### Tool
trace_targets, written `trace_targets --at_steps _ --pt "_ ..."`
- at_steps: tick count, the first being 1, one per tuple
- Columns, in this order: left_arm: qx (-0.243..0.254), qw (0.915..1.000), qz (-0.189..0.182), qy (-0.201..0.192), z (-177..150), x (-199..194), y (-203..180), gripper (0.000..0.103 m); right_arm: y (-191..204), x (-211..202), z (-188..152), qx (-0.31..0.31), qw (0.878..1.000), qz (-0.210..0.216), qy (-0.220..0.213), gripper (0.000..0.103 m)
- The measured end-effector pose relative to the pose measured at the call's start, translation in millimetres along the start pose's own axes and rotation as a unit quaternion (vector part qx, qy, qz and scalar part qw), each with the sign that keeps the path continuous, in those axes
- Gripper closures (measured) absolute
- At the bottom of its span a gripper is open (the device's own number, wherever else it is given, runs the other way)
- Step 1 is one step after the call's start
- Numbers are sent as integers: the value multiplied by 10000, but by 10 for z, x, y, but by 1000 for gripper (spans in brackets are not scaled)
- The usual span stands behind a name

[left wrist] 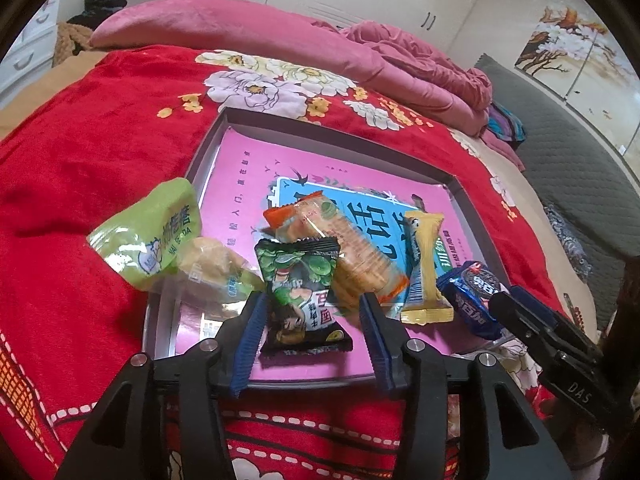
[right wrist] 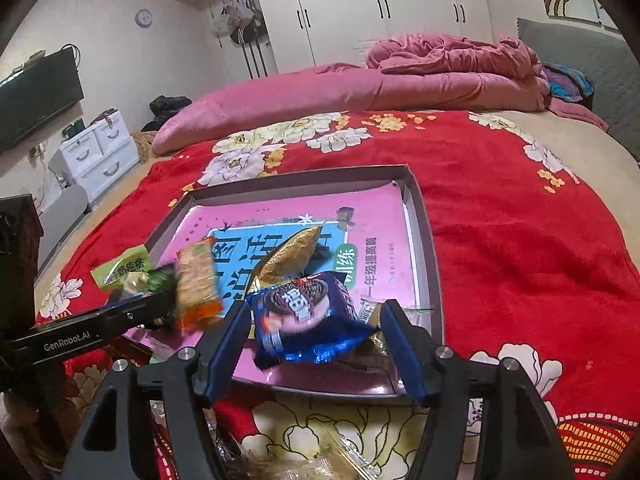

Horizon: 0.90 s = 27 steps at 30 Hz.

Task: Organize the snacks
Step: 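Lower both snacks into the tray and open both grippers, then withdraw both grippers from the tray toward the remaining snacks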

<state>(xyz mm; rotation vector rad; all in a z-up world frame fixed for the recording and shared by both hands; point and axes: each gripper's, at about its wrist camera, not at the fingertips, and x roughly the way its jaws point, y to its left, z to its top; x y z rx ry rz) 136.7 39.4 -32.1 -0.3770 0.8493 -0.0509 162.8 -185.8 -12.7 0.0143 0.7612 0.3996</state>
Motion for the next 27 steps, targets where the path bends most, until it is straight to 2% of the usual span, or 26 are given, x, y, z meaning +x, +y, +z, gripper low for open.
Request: trace_targets --at_steps 17,27 --pt "98 9997 -53 -234 -12 -165 -59 34 -139 -68 15 229 9994 -259 -89 33" --pt "321 9972 -192 -654 -11 -384 -180 26 -122 -266 69 250 9982 -113 -535 24"
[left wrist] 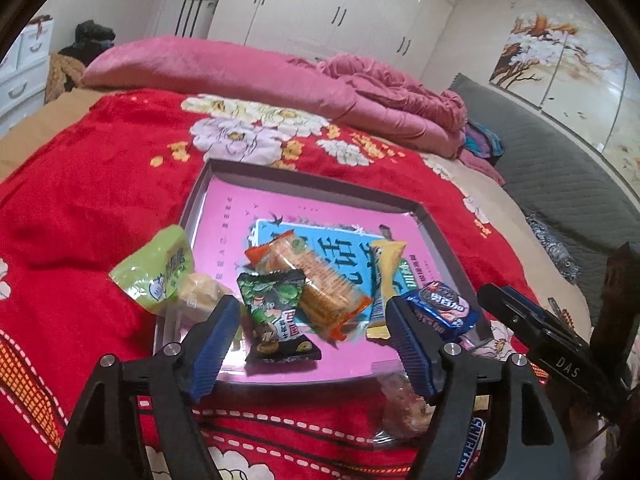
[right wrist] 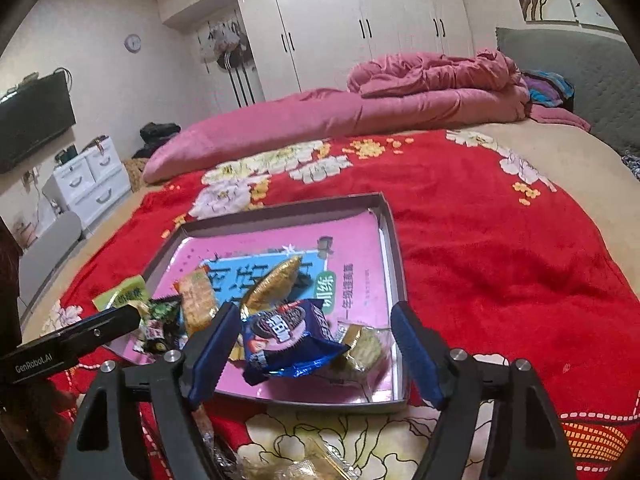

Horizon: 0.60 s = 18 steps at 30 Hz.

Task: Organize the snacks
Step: 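Withdraw both grippers from the tray toward the remaining snacks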

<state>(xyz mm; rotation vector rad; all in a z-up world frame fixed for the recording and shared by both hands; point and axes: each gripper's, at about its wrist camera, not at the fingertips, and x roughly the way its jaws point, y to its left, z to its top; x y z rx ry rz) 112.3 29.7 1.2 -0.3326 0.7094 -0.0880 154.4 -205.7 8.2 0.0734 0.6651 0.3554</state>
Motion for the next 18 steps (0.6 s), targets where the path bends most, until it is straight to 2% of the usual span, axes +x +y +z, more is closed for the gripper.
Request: trace_targets --at_steps 6,18 --pt "28 10000 -30 -23 -27 -59 -26 24 25 -120 29 -27 9997 116 -212 18" --pt "211 9997 -86 53 -124 -156 -152 24 37 -313 -26 2 9996 197 -217 18"
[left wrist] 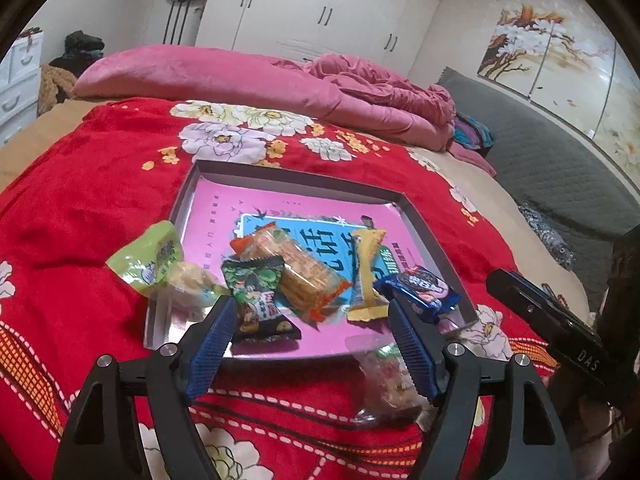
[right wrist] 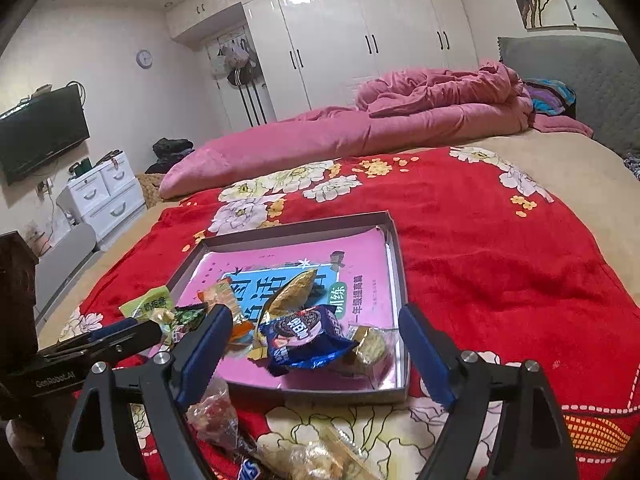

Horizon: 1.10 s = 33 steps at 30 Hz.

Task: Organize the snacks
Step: 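Withdraw both grippers from the tray toward the remaining snacks, then grasp the clear rock-sugar bag with the left gripper while the right gripper grasps the Snickers bar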

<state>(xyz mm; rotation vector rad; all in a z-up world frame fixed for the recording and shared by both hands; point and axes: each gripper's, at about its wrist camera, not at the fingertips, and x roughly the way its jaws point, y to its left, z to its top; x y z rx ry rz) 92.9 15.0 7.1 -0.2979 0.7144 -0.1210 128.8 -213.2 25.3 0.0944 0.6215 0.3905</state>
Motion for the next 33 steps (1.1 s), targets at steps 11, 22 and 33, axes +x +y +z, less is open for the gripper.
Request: trace_targets --at_steps 11,22,33 --pt "-28 9998 -95 182 -58 -44 -52 24 126 -155 -154 -129 9996 9 246 18" --pt "-87 9993 -96 357 -104 -82 -55 24 221 -207 -450 -344 9955 -275 836 18" --pt "25 9986 -117 510 -150 -95 -123 24 319 -232 -663 -448 9915 -94 1218 18"
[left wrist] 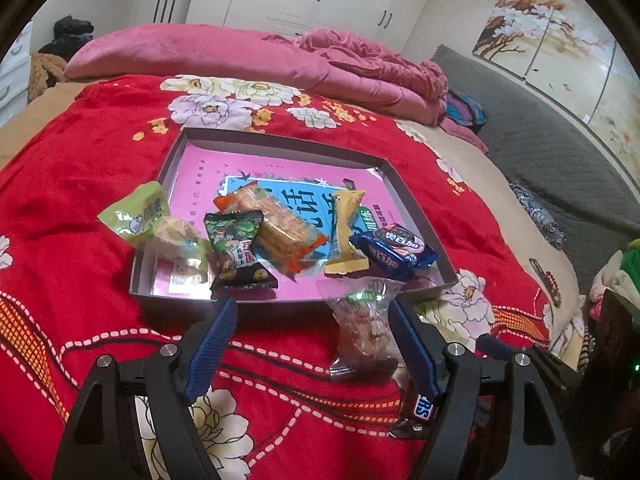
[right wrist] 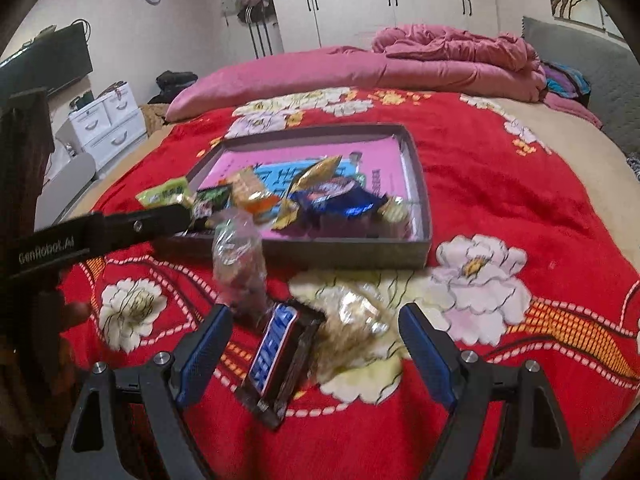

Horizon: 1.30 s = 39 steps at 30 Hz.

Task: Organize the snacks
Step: 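Grasp the clear rock-sugar bag with the left gripper while the right gripper grasps the Snickers bar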

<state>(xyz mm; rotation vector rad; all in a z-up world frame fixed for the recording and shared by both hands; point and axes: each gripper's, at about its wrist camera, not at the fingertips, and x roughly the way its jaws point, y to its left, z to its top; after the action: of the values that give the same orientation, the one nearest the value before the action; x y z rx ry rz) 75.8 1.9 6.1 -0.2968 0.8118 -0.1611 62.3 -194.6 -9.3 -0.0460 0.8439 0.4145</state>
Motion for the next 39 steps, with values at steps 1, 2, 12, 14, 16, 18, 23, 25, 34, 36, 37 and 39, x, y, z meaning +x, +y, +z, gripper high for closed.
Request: trace_targets --at_steps 1,2,12,14,16,18,23,25,34,36,37,39 --pt "16 10000 -2 28 -7 8 -11 24 24 4 -17 -51 10000 33 23 18" --pt "26 10000 -5 48 -12 17 -22 24 48 10 -31 -108 9999 58 47 20" --pt "127 9994 -17 322 -65 155 -102 24 179 129 -104 -430 9987 76 251 35" --pt "93 9992 -52 395 -72 196 -101 24 190 133 -109 -467 9986 89 233 40" --pt "56 9989 -79 451 -79 232 -102 24 202 134 -108 -500 9985 111 215 43" --pt "24 9986 -102 523 -88 269 -102 24 223 137 -103 -553 9981 178 208 44" --pt "-99 9974 -159 695 -108 363 -82 24 263 158 -100 -656 9974 228 217 46" --pt "-140 9969 -157 763 -117 400 -75 24 271 163 -95 -671 9972 235 211 46" --pt "-360 9943 -245 975 -158 538 -24 25 360 329 -142 -881 9941 274 567 66" --pt "-419 9934 -269 1032 -172 569 -9 25 340 364 -154 -838 9940 298 644 69" --pt "-441 9932 -284 1044 -175 578 -4 27 329 378 -157 -808 9939 322 677 70" --pt "-463 9929 -349 1036 -178 580 -3 31 315 383 -155 -759 9941 359 685 71"
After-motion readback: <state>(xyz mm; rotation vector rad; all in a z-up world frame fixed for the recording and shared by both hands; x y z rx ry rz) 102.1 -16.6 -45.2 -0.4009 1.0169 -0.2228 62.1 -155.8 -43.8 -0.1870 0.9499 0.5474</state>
